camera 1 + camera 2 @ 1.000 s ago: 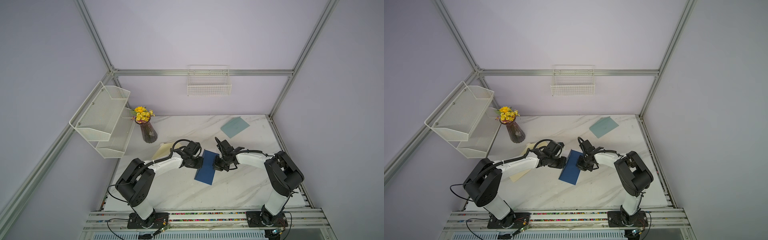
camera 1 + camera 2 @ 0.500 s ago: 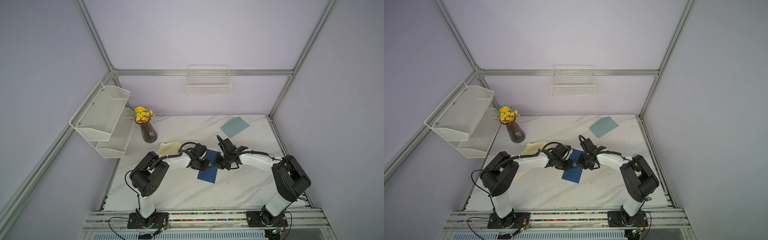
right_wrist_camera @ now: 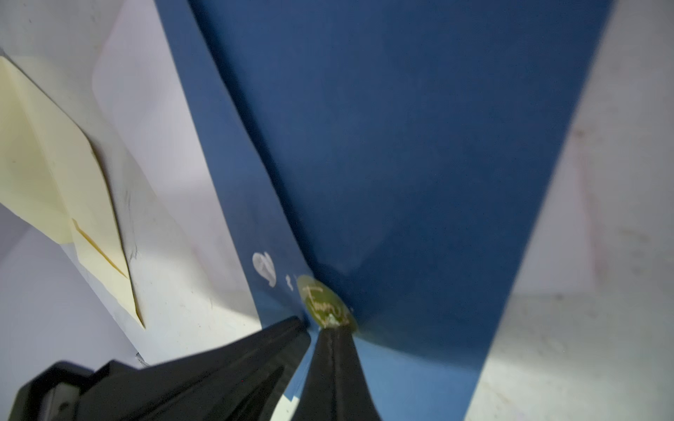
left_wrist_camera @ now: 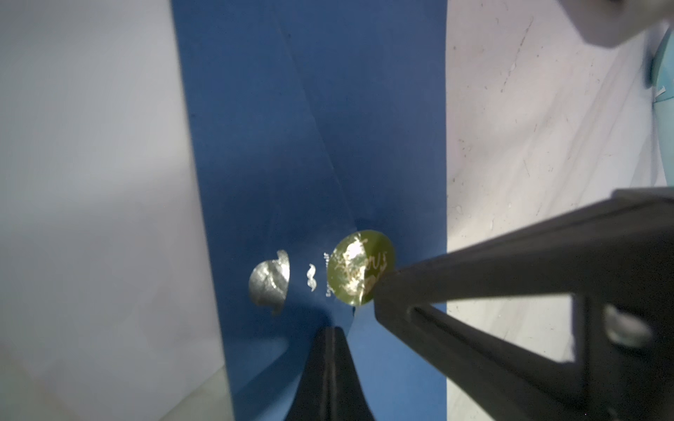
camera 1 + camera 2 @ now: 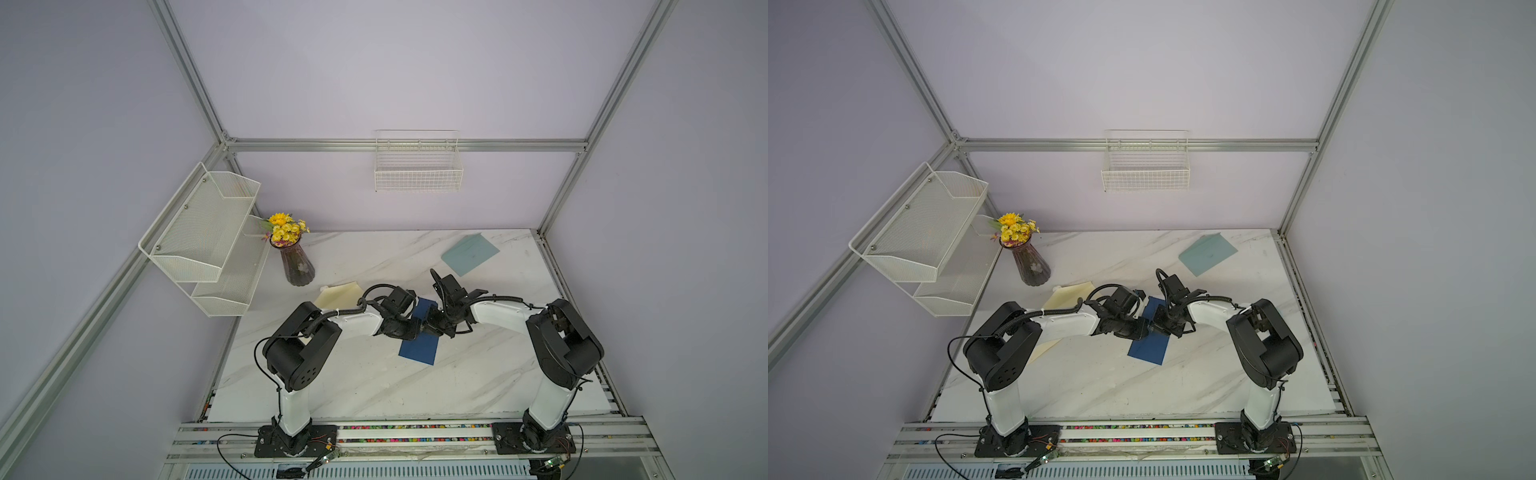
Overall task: Fold the letter paper in half and place it into the envelope
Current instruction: Fold the envelope flap on the envelope.
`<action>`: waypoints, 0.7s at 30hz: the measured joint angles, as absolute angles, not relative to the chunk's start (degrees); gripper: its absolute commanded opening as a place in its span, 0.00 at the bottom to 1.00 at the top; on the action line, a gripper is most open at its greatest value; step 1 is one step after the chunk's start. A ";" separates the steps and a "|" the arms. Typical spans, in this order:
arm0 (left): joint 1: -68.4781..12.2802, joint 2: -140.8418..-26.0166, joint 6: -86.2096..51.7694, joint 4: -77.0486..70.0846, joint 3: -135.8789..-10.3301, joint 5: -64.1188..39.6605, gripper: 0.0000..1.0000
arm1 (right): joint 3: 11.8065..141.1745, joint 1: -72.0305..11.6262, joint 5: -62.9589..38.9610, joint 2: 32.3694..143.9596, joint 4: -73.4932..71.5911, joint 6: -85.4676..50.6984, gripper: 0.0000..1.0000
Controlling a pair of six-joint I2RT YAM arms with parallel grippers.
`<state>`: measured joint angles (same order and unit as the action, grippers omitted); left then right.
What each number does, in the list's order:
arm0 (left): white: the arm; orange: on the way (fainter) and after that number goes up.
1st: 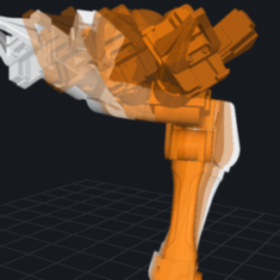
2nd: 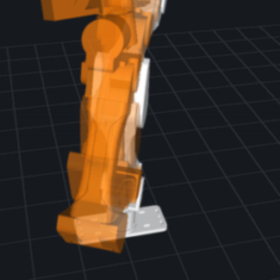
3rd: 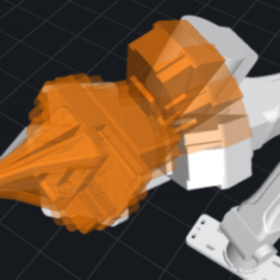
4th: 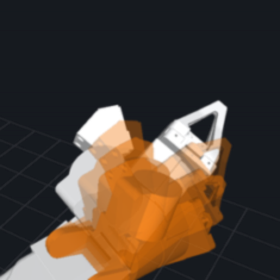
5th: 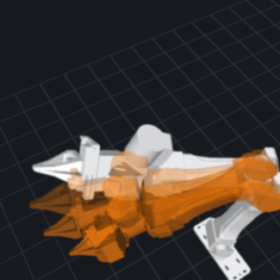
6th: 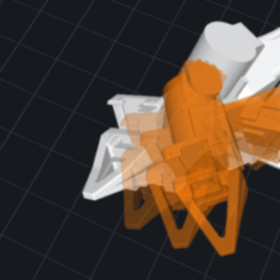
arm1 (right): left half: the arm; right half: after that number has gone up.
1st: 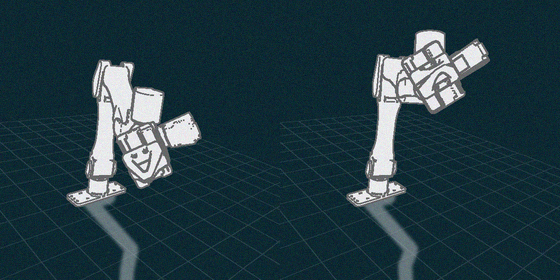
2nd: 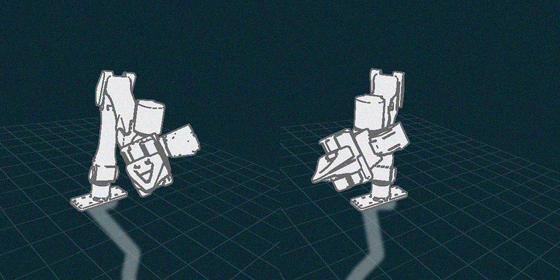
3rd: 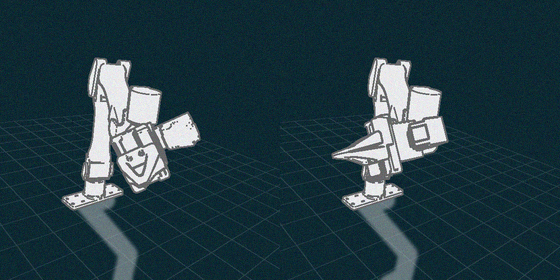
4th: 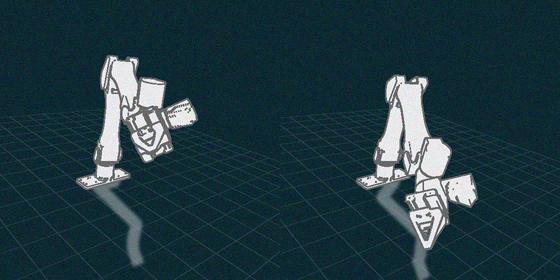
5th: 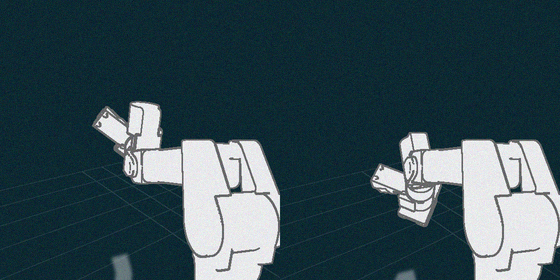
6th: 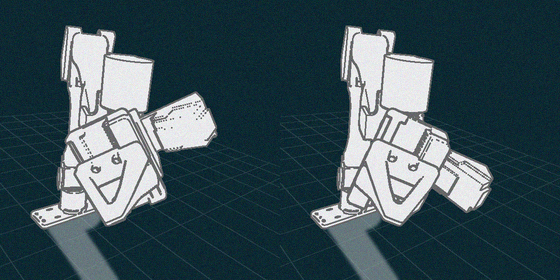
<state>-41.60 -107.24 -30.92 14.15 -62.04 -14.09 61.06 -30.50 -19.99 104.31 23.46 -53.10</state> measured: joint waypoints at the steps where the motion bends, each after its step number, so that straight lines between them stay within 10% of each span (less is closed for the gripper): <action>1: -41.60 -107.24 -30.92 14.13 -62.04 -14.13 0.00 | 61.43 -30.37 -20.23 105.06 23.31 -53.10 0.00; 21: -41.65 -107.37 -30.85 15.88 -62.96 -13.82 0.00 | 63.07 -29.36 -17.10 106.06 25.36 -52.84 0.00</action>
